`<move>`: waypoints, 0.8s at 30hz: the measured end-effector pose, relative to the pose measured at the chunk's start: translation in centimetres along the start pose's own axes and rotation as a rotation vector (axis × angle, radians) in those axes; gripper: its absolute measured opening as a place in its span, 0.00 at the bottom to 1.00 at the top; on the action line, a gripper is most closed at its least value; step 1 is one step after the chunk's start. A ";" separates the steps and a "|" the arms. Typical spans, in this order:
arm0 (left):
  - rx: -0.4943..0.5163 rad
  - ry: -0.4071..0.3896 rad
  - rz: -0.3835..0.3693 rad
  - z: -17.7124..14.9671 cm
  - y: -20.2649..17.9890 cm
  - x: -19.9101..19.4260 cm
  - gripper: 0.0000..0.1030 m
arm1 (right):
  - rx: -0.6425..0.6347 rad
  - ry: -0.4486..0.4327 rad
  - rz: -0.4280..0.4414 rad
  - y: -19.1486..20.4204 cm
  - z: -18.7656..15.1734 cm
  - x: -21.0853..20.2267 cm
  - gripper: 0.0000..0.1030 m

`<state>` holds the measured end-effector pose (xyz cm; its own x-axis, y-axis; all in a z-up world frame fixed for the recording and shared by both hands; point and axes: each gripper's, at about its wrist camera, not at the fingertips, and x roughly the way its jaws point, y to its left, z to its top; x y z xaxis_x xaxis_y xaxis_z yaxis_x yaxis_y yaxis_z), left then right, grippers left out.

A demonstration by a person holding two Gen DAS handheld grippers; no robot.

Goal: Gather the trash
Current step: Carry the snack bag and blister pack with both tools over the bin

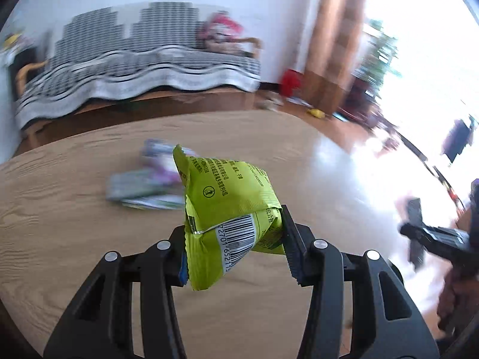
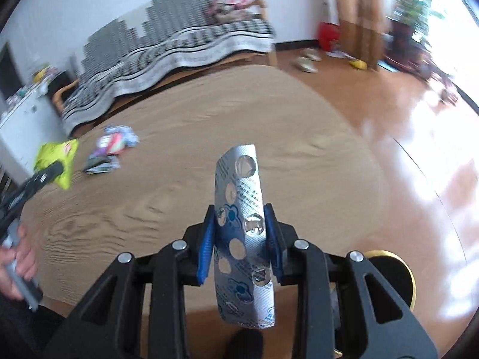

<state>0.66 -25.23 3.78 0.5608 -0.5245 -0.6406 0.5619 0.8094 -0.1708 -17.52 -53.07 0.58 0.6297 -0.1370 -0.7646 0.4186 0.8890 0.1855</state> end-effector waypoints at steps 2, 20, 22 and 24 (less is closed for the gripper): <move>0.068 0.017 -0.048 -1.0 -4.0 0.4 0.46 | 0.050 -0.001 -0.045 -2.9 -0.8 -0.6 0.31; 0.414 0.248 -0.456 -12.2 -28.7 7.8 0.47 | 0.366 0.030 -0.240 -19.6 -9.3 -5.0 0.31; 0.433 0.258 -0.470 -12.7 -30.1 8.3 0.47 | 0.389 0.029 -0.237 -20.3 -9.5 -5.2 0.31; 0.443 0.269 -0.480 -13.0 -30.9 8.9 0.47 | 0.399 0.032 -0.238 -20.9 -9.7 -5.1 0.31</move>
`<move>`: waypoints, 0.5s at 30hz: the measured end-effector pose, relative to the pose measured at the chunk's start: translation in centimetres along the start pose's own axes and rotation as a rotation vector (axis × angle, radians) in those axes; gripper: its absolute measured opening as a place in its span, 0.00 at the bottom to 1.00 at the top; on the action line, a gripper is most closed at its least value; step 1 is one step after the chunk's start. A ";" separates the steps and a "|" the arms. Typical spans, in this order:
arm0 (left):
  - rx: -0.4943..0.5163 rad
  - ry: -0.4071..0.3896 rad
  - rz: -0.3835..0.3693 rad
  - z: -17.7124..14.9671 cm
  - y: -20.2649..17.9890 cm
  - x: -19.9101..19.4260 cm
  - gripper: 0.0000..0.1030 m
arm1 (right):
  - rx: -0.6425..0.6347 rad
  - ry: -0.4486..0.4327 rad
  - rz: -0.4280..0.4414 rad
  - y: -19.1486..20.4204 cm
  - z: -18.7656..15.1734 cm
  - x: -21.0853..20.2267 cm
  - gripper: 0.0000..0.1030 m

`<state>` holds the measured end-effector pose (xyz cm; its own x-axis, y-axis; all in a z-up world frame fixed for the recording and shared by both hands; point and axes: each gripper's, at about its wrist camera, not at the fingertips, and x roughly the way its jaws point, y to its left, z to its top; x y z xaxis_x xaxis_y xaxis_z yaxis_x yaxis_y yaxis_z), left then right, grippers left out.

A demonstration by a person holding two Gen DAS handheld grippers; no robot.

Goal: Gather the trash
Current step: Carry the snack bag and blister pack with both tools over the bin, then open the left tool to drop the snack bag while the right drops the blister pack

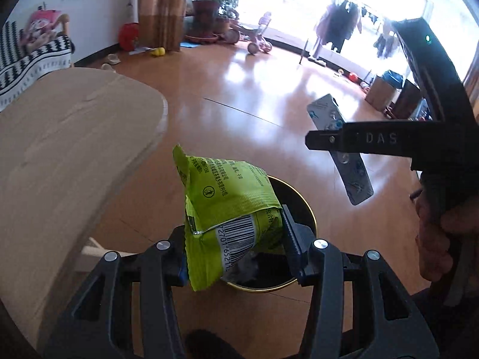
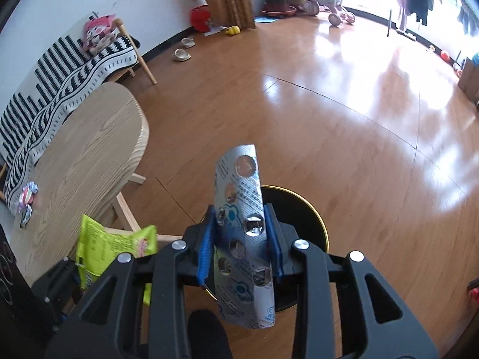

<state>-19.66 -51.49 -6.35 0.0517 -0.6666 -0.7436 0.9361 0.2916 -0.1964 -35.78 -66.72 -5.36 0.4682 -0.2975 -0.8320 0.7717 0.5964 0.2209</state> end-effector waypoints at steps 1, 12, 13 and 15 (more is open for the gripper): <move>-0.001 0.004 -0.008 0.2 -0.1 0.2 0.47 | 0.003 0.002 0.000 -0.3 0.0 0.0 0.31; 0.018 0.024 -0.041 0.8 -0.3 1.9 0.60 | 0.036 0.017 -0.013 -1.5 0.2 0.8 0.31; 0.020 0.021 -0.041 0.9 -0.3 1.9 0.62 | 0.040 0.020 -0.012 -1.7 0.2 0.9 0.32; 0.025 0.016 -0.042 1.0 -0.6 1.8 0.65 | 0.044 0.026 -0.012 -1.9 0.2 1.1 0.32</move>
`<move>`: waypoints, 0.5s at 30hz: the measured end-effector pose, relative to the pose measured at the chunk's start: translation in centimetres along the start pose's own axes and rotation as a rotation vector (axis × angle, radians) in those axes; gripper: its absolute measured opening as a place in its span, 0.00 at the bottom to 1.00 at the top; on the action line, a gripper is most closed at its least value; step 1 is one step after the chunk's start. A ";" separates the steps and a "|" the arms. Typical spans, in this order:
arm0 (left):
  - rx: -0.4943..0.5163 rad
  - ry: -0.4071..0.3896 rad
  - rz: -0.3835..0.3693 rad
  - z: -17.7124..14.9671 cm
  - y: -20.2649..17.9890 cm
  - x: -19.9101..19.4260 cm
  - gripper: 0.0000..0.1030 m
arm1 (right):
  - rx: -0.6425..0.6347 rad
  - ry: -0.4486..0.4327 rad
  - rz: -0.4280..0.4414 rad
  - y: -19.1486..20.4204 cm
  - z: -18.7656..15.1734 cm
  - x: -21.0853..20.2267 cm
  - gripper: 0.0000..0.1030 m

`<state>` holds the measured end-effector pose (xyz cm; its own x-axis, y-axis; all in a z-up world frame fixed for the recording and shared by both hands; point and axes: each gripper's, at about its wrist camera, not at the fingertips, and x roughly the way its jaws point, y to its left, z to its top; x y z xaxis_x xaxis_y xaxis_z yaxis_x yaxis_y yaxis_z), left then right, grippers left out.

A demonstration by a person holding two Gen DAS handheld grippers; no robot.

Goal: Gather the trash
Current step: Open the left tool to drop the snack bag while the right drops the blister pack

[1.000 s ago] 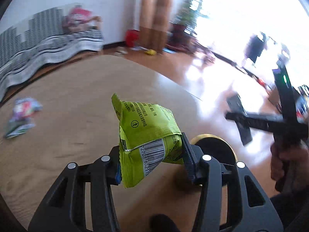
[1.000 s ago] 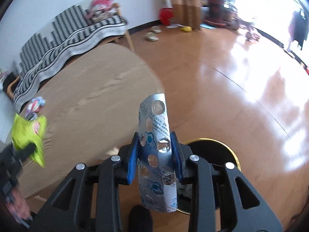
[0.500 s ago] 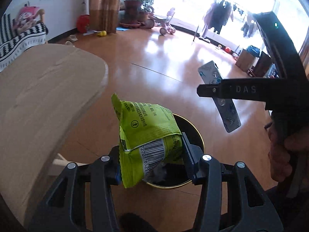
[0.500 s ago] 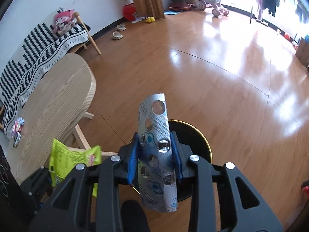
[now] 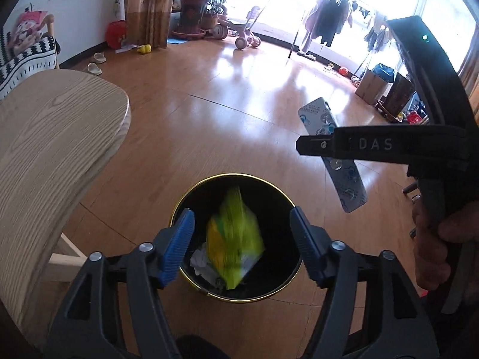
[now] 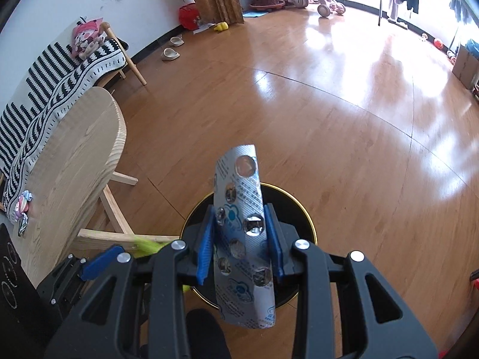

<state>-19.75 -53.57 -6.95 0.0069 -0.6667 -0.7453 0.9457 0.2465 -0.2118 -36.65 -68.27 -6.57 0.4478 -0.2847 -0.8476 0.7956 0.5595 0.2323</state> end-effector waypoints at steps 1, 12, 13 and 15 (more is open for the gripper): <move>0.003 0.000 -0.002 0.1 -0.1 0.0 0.65 | -0.001 0.005 0.000 0.0 0.0 0.1 0.32; 0.019 -0.030 0.009 0.2 0.9 -1.4 0.70 | -0.027 0.039 0.007 0.5 0.2 1.1 0.32; 0.020 -0.036 0.013 0.2 1.1 -1.7 0.70 | -0.029 0.041 0.006 0.4 0.3 1.2 0.33; 0.018 -0.048 0.021 0.2 1.5 -2.4 0.74 | -0.031 0.049 0.001 0.5 0.5 1.4 0.33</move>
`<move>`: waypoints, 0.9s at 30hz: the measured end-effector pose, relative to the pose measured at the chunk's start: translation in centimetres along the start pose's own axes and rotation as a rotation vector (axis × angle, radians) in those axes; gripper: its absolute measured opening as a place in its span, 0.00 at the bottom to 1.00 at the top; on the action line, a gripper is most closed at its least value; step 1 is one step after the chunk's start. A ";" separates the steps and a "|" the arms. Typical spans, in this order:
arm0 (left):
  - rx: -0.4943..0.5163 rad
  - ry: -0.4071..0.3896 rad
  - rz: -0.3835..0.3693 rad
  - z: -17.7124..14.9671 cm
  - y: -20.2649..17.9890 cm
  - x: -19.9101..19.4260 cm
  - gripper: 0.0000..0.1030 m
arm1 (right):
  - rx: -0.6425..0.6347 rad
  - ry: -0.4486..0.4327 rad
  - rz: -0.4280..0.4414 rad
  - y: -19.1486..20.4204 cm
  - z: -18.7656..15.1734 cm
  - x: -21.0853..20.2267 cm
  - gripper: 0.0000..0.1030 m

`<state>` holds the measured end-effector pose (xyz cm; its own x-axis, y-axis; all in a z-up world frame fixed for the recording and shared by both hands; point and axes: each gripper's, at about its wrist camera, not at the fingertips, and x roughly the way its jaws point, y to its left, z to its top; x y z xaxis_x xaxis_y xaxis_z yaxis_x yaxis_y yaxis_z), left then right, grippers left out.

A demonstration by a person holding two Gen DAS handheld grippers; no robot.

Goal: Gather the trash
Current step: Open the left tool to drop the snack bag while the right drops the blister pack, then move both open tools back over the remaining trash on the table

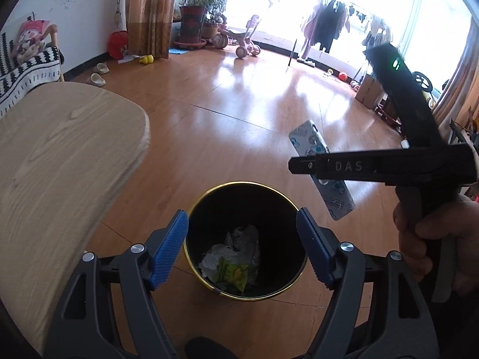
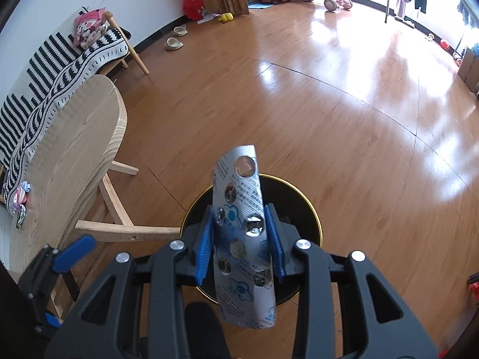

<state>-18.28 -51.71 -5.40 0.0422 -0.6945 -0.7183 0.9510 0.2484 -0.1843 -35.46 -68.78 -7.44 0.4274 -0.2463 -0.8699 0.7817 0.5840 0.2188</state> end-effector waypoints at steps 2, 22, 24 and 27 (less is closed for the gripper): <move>-0.011 -0.016 0.008 0.2 0.7 -0.8 0.77 | 0.004 0.006 -0.009 0.3 0.2 0.2 0.39; -0.329 -0.158 0.348 -5.4 20.2 -16.6 0.86 | -0.291 -0.052 0.224 22.1 0.8 -0.4 0.68; -0.388 -0.160 0.411 -7.0 22.9 -18.8 0.86 | -0.318 -0.042 0.268 25.4 0.7 -0.1 0.68; -0.466 -0.169 0.484 -9.4 26.5 -22.1 0.86 | -0.366 -0.026 0.328 31.1 -0.2 0.6 0.68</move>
<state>3.15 -23.41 -0.75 0.5116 -0.5188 -0.6849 0.5840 0.7946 -0.1657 -10.99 -50.65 -1.21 0.6394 -0.0204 -0.7686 0.3948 0.8665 0.3054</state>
